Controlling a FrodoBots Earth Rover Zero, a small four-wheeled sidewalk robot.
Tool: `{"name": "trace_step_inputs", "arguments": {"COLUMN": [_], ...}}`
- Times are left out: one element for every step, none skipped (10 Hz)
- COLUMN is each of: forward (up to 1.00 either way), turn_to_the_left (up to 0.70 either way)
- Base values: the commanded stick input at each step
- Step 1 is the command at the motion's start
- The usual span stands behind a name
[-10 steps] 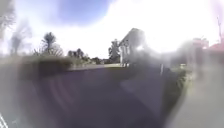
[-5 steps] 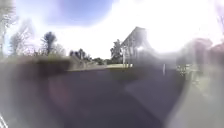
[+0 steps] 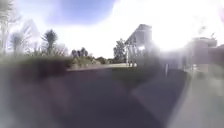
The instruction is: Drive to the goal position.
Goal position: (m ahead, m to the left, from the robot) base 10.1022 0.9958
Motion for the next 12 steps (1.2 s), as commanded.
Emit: {"name": "trace_step_inputs", "arguments": {"forward": [0.85,0.85,0.85,0.82,0.52,0.21,0.00,0.00,0.00,0.09,0.38,0.67], "turn_to_the_left": [0.00,0.00,0.00,0.00,0.00,0.00,0.00,0.00,0.00,0.00,0.00,0.00]}}
